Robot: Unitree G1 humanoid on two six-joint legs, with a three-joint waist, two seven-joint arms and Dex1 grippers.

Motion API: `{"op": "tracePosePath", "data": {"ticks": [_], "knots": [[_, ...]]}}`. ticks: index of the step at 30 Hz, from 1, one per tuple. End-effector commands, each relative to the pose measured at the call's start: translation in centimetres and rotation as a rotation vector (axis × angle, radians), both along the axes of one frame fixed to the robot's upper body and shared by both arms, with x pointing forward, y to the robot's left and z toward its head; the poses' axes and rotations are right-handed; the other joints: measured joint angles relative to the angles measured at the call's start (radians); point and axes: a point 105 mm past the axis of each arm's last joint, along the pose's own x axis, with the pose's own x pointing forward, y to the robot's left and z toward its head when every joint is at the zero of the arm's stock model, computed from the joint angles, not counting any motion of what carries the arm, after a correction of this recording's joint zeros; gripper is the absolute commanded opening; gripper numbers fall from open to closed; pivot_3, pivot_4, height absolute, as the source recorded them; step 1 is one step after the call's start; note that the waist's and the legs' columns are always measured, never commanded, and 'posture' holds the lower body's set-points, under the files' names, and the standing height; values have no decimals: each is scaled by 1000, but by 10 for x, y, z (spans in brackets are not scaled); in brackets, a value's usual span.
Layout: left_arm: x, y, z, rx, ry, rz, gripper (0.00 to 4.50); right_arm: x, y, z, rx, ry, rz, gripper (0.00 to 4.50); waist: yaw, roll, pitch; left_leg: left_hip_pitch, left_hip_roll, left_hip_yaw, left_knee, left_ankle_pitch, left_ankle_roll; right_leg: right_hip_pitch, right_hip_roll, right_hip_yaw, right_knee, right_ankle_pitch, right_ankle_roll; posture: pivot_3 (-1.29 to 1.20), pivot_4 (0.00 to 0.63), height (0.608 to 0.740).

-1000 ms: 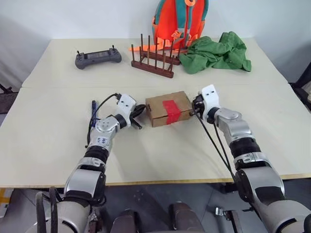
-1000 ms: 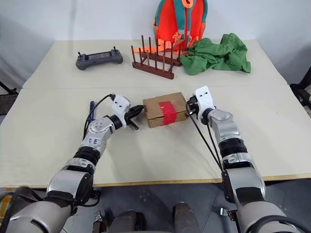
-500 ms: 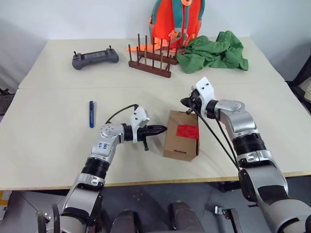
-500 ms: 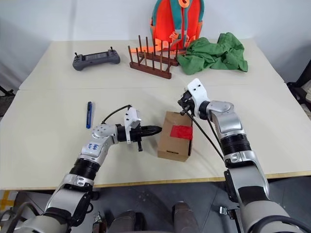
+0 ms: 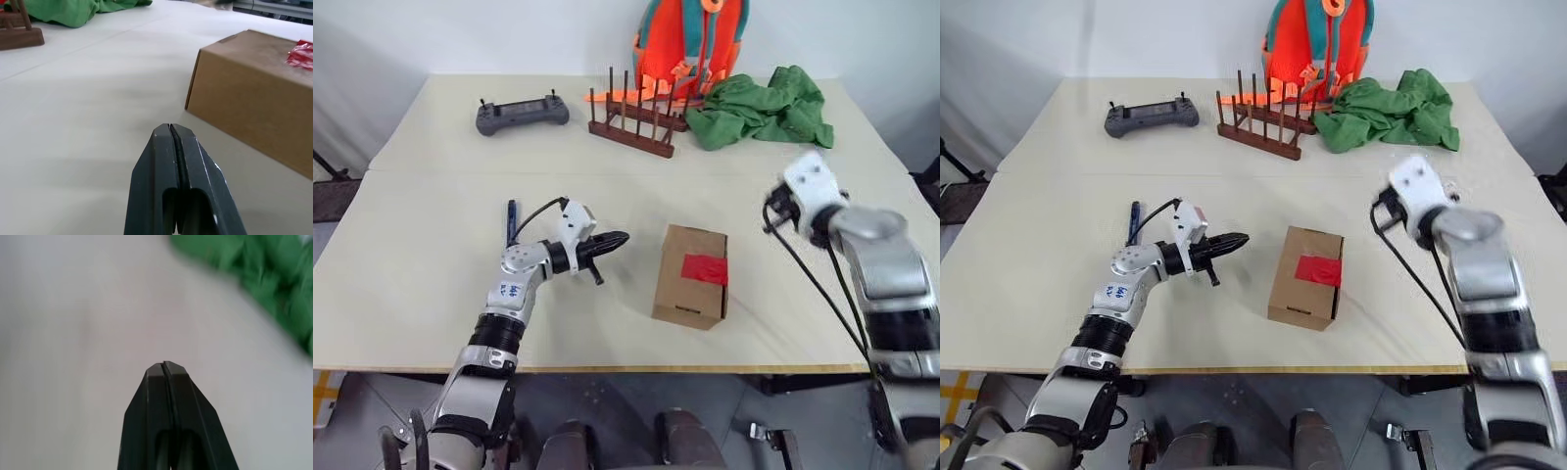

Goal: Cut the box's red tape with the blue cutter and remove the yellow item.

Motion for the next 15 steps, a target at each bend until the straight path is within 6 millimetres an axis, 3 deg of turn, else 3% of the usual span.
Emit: {"op": "tracePosePath", "data": {"ticks": [1, 3, 7, 10, 15], "knots": [[-8, -8, 8, -2, -8, -78, 17, -30, 11, 16, 48, 7, -14, 0, 1, 0, 0, 0, 0, 0, 0, 0, 0, 0, 0, 0, 0, 0, 0, 0, 150, 740], [-13, -8, 7, 4, 18, -115, 17, -49, 26, 7, 102, 69, 16, 0, 4, 0, 0, 0, 0, -1, 0, 0, 0, 0, 0, -1, 0, 0, 0, 0, 150, 740], [-24, -7, 2, 21, 68, -181, 17, -66, 52, 1, 207, 136, 72, 0, 7, 0, 0, 0, -1, -1, 1, 0, 0, 1, 0, -1, 0, 0, 0, 0, 150, 740], [-30, -4, -4, 57, 96, -207, 17, -64, 70, 5, 299, 157, 110, 0, 11, 0, 0, 0, -1, -2, 1, 0, 0, 1, 0, -1, -1, 0, 0, 0, 150, 740], [-44, -12, -5, 47, 104, -195, 17, -45, 76, -1, 300, 146, 96, 0, 23, 0, 0, 0, -4, -2, 1, 0, 2, 1, -2, -2, -1, 0, 0, 0, 150, 740]]}}
